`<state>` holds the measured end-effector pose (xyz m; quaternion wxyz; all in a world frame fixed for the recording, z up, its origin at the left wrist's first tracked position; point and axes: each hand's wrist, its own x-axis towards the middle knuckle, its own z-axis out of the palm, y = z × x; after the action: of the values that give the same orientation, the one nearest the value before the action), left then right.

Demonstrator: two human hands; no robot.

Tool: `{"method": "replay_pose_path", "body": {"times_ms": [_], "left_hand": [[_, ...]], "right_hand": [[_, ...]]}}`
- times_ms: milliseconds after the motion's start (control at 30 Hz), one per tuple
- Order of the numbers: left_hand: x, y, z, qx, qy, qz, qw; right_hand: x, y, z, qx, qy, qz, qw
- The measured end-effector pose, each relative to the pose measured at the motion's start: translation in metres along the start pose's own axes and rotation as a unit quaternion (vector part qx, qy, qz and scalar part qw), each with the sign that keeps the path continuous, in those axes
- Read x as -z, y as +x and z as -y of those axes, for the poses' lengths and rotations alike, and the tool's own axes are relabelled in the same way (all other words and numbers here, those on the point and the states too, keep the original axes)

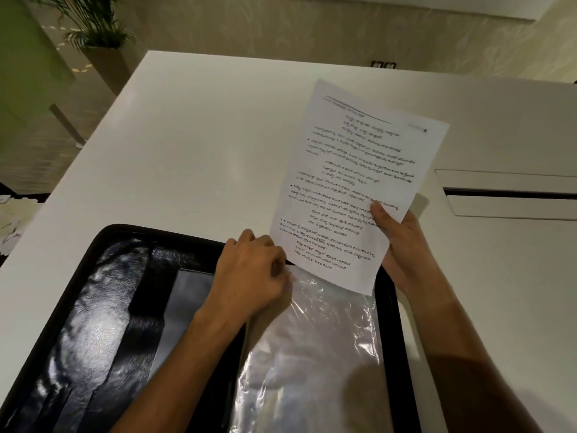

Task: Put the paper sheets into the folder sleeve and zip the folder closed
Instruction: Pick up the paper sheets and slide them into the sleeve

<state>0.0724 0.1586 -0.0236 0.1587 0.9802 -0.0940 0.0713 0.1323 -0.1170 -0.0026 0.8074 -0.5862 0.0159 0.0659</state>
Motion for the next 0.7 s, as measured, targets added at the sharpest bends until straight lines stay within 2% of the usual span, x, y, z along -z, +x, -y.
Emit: {"method": "replay_pose_path", "body": {"times_ms": [233, 367, 700], "left_hand": [[0.004, -0.011, 0.010, 0.039, -0.122, -0.003, 0.992], [0.001, -0.011, 0.015, 0.059, -0.205, -0.028, 0.977], [0.003, -0.011, 0.024, 0.060, -0.294, -0.015, 0.954]], "right_hand": [[-0.003, 0.002, -0.003, -0.007, -0.024, -0.024, 0.999], [-0.005, 0.003, 0.000, -0.003, -0.024, 0.001, 1.000], [-0.003, 0.001, 0.001, -0.017, -0.004, 0.042, 0.999]]}}
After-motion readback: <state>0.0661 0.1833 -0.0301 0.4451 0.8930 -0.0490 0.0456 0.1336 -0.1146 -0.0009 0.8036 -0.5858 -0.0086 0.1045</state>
